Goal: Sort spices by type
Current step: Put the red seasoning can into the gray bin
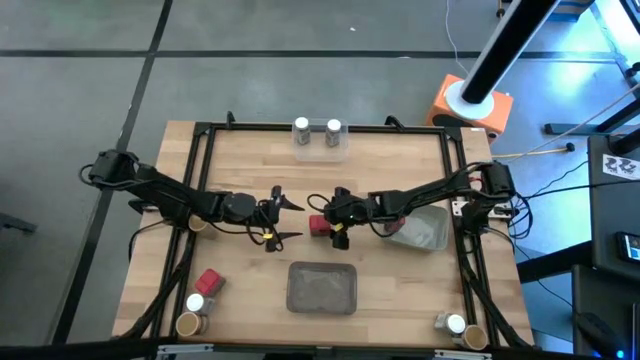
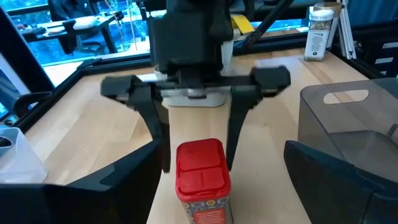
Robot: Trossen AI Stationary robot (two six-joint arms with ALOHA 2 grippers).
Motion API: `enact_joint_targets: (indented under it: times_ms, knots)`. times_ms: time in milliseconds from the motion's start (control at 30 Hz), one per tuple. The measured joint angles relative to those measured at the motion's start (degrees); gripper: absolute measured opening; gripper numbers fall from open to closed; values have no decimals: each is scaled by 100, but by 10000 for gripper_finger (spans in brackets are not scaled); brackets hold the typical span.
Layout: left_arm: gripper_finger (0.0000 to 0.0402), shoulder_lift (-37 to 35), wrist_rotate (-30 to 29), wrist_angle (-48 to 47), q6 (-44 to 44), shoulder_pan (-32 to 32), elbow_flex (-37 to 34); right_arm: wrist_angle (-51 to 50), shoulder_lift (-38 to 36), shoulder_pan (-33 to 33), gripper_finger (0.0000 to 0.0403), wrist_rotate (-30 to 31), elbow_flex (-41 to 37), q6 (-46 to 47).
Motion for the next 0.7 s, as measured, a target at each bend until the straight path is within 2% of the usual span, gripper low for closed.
enact_joint_targets:
  times_ms: [167, 333, 533, 700]
  knots:
    - [315, 0, 1, -1, -2, 0, 0, -32, 96, 0, 283, 2, -4, 0]
    - [315, 0, 2, -2, -4, 0, 0, 33, 102, 0, 216, 8, -1, -13]
    - [315, 0, 2, -12, -7, 0, 0, -145, 7, 21, 216, 103, -2, -43]
    - [315, 0, 2, -52, -6, 0, 0, -731, -581, 227, 216, 415, -4, 32]
